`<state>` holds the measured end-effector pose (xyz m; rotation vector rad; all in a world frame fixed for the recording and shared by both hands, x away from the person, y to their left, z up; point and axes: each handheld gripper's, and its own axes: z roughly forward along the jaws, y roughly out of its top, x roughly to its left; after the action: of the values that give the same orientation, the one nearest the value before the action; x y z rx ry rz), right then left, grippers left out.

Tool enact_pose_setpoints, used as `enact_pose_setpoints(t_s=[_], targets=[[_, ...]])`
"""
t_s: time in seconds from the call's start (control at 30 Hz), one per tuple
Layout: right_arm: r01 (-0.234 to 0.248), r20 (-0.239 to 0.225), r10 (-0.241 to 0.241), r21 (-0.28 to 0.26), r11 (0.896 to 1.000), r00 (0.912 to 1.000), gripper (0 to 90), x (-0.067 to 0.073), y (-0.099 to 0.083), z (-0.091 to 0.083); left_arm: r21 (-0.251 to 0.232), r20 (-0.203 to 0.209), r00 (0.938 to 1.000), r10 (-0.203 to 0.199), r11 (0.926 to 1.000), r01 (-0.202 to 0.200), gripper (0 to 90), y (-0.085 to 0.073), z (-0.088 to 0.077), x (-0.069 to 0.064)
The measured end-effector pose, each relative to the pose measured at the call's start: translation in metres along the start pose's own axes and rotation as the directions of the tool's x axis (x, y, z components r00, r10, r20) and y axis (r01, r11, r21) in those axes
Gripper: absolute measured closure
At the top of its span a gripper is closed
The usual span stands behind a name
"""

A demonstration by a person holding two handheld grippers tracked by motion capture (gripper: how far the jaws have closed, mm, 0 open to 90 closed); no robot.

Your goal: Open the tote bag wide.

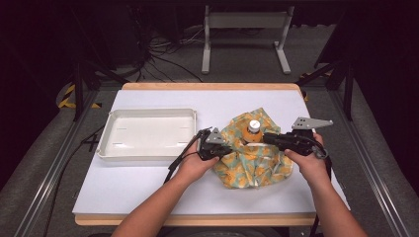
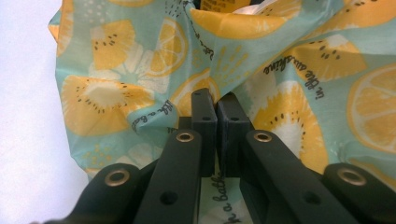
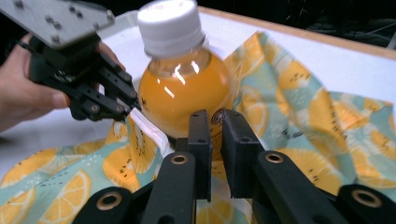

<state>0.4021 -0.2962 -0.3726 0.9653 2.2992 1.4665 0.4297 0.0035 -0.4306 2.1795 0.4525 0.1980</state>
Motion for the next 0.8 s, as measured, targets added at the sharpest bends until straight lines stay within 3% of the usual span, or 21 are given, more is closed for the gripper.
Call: enact_pose_setpoints(t_s=[0.17, 0.27, 0.33, 0.57, 0.8], targets=[[-0.021, -0.002, 0.021, 0.029, 0.999, 0.9998, 75.9, 0.002, -0.008, 0.005, 0.001, 0.007, 1.0, -0.001, 1.0, 0.001, 87.1, -0.001, 0.0, -0.001], [0.0, 0.007, -0.001, 0.04, 0.999, 1.0, 67.5, 0.003, -0.014, 0.006, 0.004, 0.012, 0.9999, -0.001, 1.0, 0.001, 86.7, -0.002, 0.001, 0.0], [0.004, -0.015, -0.003, 0.046, 0.999, 0.9999, 57.8, 0.004, -0.019, 0.008, 0.01, 0.013, 0.9999, -0.004, 0.9999, 0.004, 86.4, -0.003, 0.001, 0.0], [0.022, -0.01, -0.021, 0.087, 0.996, 0.9997, 44.7, 0.006, -0.033, 0.019, 0.042, 0.025, 0.9997, -0.008, 0.9991, 0.007, 84.8, -0.006, 0.005, 0.0], [0.106, -0.003, -0.107, 0.15, 0.983, 0.9943, 26.9, 0.012, -0.043, 0.034, 0.064, 0.024, 0.9992, -0.033, 0.9974, 0.032, 84.1, -0.014, 0.006, 0.003]])
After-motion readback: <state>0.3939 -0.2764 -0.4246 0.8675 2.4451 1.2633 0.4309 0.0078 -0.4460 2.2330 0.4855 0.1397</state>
